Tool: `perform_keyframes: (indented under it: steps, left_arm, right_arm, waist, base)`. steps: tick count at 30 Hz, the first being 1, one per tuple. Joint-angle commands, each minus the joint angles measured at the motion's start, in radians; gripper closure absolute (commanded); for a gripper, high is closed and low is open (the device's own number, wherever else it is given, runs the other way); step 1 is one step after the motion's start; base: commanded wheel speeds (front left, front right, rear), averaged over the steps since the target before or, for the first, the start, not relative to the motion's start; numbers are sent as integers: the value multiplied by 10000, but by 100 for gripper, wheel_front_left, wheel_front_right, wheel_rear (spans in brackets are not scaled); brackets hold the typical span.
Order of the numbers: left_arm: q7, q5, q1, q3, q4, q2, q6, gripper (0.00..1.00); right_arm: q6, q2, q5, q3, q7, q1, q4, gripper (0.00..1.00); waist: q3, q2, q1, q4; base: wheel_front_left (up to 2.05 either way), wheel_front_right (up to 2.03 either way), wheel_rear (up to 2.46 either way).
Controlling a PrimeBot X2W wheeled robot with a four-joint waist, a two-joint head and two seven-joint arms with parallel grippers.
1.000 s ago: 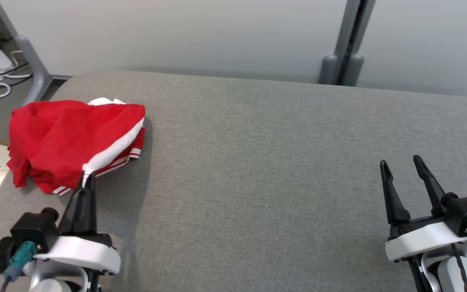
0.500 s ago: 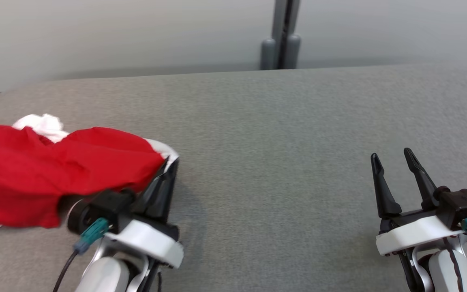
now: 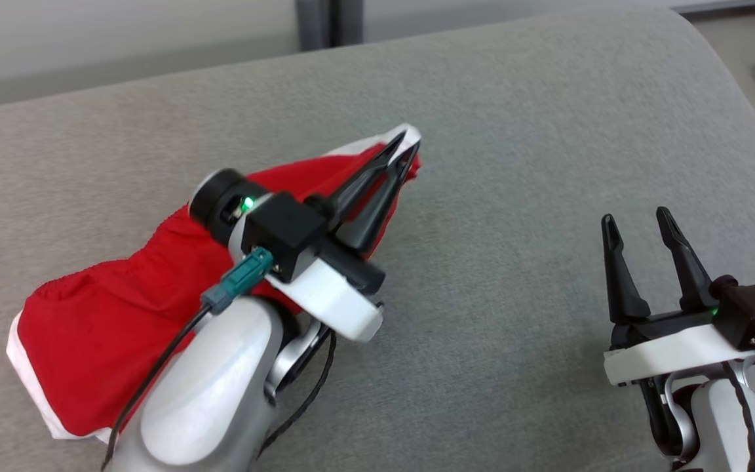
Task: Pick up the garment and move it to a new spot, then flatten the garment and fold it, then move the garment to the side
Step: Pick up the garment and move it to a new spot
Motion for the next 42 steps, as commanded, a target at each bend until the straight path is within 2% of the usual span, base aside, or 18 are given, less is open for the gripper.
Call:
perform_keyframes:
  steps: [1,4,8,18,19,20,25,29,34,42]
  left_arm:
    - [18,88,-346,-13,40,25,-60,100]
    - [23,32,-1049,-74,186,-68,-64,100]
    - [188,-66,-1356,-204,744,-92,-98,100]
    - [324,-231,-1798,-616,2610,106,-175,100]
    - [285,-167,-1837,-659,2773,139,-178,63]
    - [209,-156,-1894,-681,2899,116,-178,0]
    - [-141,-263,-1687,-840,3377,61,-177,0]
    - [-517,-447,-1347,-667,3635,129,-11,0]
    - [-877,-699,-960,-283,3806,301,289,0]
    - [-1480,-1437,-158,977,3935,971,899,0]
  right_arm:
    - [2,16,77,28,-11,-127,-11,0]
    - [2,35,292,60,-9,-268,-144,0]
    - [2,39,642,143,-11,-347,-215,0]
    - [2,36,1104,300,-11,-585,-273,0]
    - [2,34,1107,299,-11,-585,-249,0]
    - [2,36,1094,304,-11,-582,-217,0]
    - [2,34,900,260,-11,-534,-152,0]
    - [2,29,721,193,-11,-429,-68,0]
    - [2,26,491,125,-11,-364,38,0]
    - [2,19,140,-19,-11,-189,148,0]
  waist:
    - [545,0,0,-577]
    - [952,0,0,-1024]
    - [1374,0,0,-1297]
    - [2003,0,0,-1513]
    - [1991,0,0,-1499]
    - [1957,0,0,-1478]
    - [1553,0,0,-1219]
    - [1114,0,0,-879]
    - [701,0,0,-453]
    - [184,0,0,418]
  base:
    - [0,0,0]
    - [0,0,0]
    - [0,0,0]
    - [0,0,0]
    - [0,0,0]
    - [0,0,0]
    - [0,0,0]
    - [0,0,0]
    - [0,0,0]
    - [0,0,0]
